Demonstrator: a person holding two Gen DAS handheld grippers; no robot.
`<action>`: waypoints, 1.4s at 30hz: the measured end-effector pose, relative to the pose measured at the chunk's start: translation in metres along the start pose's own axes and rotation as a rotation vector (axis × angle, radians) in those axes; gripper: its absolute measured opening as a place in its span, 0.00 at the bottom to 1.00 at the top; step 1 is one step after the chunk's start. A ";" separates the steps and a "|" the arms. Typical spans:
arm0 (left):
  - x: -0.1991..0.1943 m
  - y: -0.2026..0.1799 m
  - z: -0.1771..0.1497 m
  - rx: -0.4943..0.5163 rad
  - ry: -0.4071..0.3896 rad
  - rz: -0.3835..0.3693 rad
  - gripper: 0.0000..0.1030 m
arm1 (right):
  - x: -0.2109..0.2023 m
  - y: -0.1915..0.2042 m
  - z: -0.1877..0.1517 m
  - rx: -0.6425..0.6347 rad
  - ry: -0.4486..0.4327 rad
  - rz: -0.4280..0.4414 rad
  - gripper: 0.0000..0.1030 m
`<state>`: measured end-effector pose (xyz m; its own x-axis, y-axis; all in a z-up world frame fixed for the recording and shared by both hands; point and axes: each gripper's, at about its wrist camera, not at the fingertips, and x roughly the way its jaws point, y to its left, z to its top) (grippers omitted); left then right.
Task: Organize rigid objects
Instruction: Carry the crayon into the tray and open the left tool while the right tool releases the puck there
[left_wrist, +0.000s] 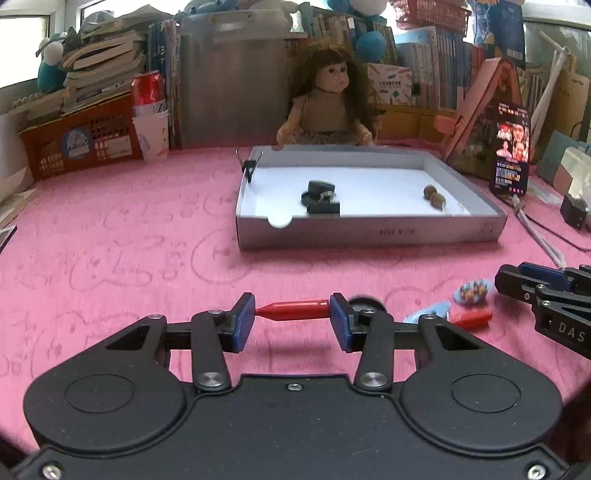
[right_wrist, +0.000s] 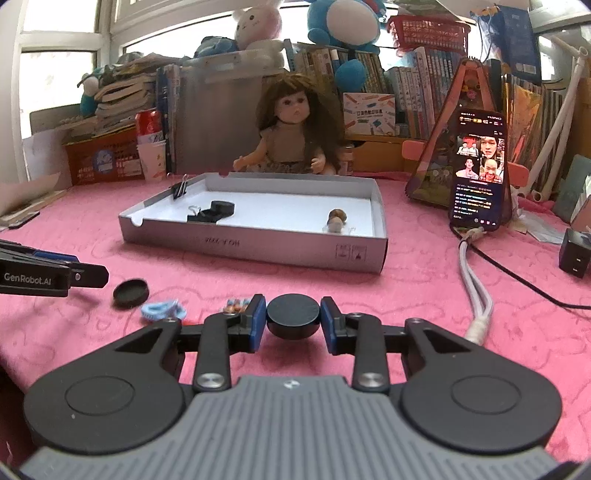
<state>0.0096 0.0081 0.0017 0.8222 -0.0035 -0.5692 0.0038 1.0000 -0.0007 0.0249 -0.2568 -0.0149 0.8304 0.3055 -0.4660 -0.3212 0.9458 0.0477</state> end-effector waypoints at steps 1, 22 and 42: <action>0.001 0.001 0.004 0.002 -0.003 0.001 0.41 | 0.002 -0.001 0.003 0.007 -0.001 -0.005 0.36; 0.060 -0.002 0.084 -0.063 -0.031 -0.060 0.41 | 0.063 -0.030 0.064 0.135 0.005 -0.035 0.36; 0.148 -0.007 0.167 -0.067 0.105 -0.068 0.41 | 0.153 -0.070 0.138 0.212 0.205 -0.007 0.36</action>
<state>0.2261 0.0002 0.0553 0.7570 -0.0750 -0.6491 0.0166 0.9953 -0.0956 0.2375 -0.2612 0.0319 0.7160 0.2904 -0.6348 -0.1956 0.9564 0.2170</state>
